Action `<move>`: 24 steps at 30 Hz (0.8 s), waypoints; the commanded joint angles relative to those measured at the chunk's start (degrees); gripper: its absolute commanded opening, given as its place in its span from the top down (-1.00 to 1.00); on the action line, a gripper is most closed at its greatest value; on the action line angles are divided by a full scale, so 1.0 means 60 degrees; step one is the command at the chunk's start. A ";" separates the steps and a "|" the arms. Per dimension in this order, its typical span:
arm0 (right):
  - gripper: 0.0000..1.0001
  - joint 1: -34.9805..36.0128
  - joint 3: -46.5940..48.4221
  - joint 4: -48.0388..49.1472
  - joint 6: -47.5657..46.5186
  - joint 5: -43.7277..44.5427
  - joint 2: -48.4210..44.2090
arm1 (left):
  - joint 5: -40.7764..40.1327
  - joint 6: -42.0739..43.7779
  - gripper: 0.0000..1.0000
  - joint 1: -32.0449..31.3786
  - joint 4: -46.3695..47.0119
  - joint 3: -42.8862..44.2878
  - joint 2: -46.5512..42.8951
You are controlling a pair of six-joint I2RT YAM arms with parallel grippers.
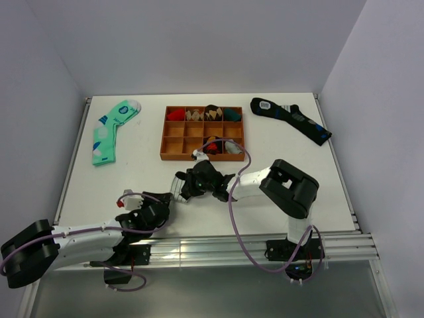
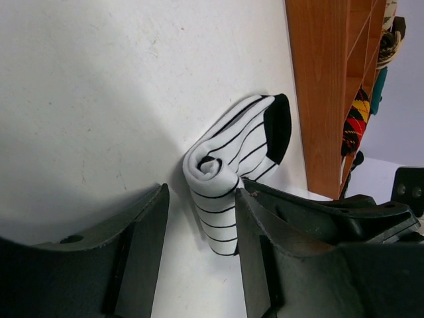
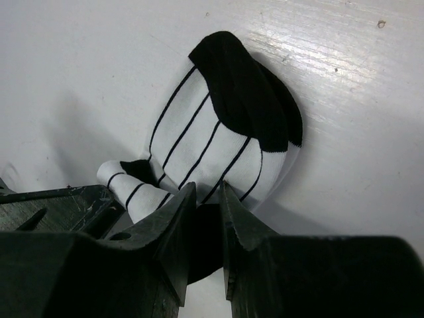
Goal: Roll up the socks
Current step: Roll the sock at the center of the board.
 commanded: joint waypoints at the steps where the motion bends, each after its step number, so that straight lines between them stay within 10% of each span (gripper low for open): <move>1: 0.42 0.0135 -0.1170 -0.4042 -0.0237 -0.0216 0.1108 | -0.0257 0.0276 -0.02 0.0056 0.0576 -0.0080 -0.0027; 24: 0.44 0.0150 -0.1390 -0.3735 -0.0193 -0.0333 0.1195 | 0.0680 0.1579 -0.01 0.0979 0.1294 0.0448 0.1569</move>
